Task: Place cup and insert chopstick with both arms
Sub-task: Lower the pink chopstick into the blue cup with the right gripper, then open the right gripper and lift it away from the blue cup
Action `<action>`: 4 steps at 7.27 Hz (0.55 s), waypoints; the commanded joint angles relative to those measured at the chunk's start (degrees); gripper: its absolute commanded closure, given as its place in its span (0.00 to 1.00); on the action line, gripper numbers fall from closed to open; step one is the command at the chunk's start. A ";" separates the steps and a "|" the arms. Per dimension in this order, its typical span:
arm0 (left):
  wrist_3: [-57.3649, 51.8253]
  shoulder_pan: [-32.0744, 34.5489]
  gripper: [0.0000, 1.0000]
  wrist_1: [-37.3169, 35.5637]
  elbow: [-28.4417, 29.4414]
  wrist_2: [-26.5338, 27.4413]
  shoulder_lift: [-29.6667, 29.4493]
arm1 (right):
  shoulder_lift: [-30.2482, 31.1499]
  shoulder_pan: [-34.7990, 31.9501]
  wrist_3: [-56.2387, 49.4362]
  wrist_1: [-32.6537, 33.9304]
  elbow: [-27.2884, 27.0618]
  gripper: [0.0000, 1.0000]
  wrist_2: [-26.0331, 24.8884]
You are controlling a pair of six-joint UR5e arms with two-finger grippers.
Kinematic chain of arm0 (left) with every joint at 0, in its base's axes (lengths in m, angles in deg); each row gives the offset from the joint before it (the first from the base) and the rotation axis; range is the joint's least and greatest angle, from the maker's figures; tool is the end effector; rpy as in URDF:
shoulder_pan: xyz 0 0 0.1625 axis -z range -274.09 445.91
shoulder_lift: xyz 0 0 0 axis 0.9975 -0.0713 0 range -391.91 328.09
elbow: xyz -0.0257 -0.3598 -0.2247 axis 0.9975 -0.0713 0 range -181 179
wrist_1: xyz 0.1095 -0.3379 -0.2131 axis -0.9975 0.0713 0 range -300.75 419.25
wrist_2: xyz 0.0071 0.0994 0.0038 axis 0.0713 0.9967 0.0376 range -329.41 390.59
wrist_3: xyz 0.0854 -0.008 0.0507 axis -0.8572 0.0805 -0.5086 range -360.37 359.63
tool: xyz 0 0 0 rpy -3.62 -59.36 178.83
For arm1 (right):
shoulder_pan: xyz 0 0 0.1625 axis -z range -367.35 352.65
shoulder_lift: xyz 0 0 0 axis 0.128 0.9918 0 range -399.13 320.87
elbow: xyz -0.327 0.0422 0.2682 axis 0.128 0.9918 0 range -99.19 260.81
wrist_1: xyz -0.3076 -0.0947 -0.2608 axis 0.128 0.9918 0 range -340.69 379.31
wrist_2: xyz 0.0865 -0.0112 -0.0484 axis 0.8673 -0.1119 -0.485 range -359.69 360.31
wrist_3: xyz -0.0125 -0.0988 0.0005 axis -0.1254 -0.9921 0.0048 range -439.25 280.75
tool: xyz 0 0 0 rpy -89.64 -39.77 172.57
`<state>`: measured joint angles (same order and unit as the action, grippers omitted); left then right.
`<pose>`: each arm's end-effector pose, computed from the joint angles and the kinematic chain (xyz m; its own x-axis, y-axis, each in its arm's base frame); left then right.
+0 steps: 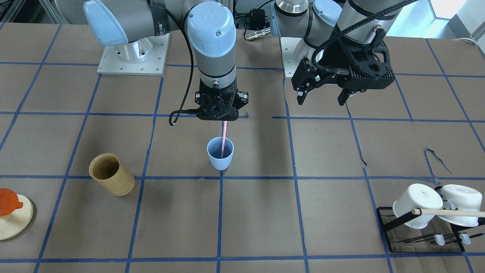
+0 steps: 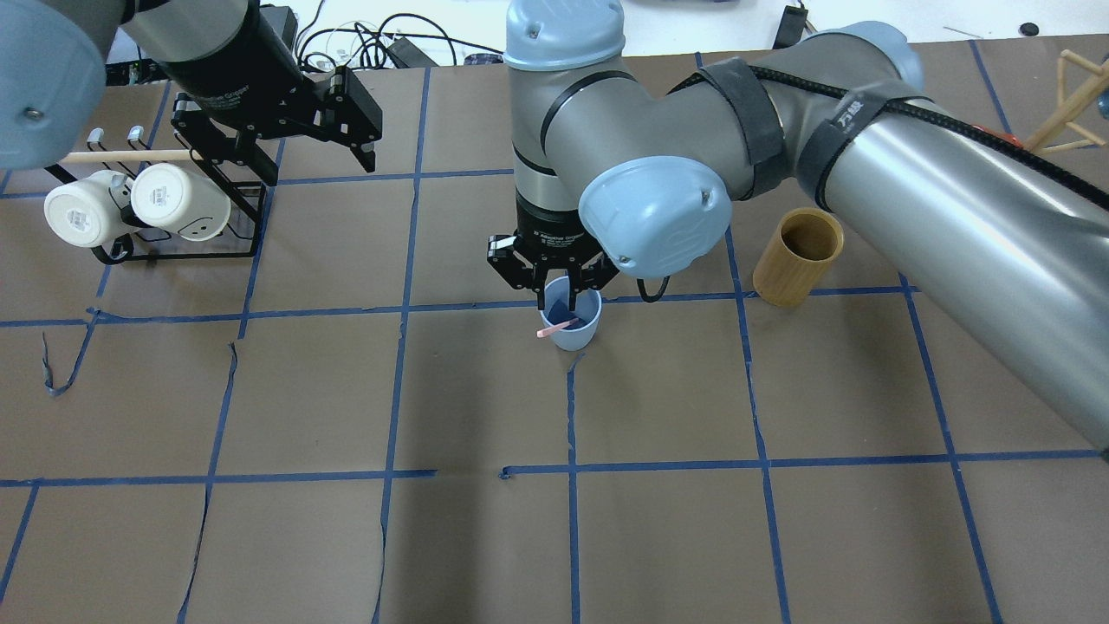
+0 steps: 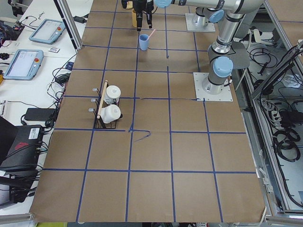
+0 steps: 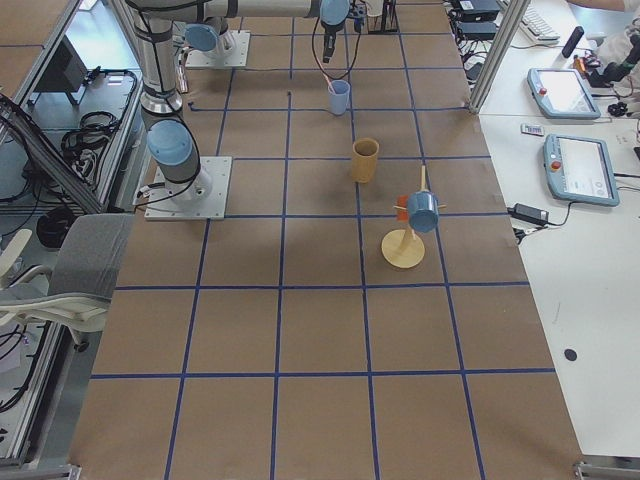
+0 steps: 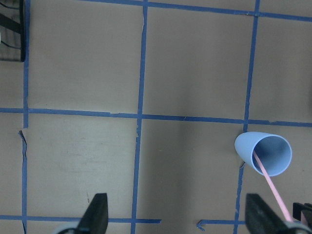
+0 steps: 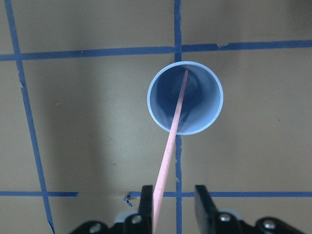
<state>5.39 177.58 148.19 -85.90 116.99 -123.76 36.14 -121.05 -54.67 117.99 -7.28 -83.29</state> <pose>-0.1545 -0.5078 0.5179 -0.9953 -0.0663 0.0699 -0.0711 0.9951 -0.0682 0.3665 -0.4757 0.3806 -0.9972 0.0233 -0.0711 0.0153 0.9936 0.1118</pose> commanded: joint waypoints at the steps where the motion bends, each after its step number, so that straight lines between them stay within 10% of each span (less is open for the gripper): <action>1: 0.05 0.00 0.00 0.00 0.00 0.00 0.00 | -0.03 1.11 -1.46 0.72 2.03 0.24 -0.24; 4: 0.05 0.00 0.00 0.00 0.00 0.00 0.00 | 2.41 10.56 -16.92 -0.42 7.75 0.04 -4.60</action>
<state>5.43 177.58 148.19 -85.90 116.99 -123.76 37.13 -114.92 -63.29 117.99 -0.81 -85.04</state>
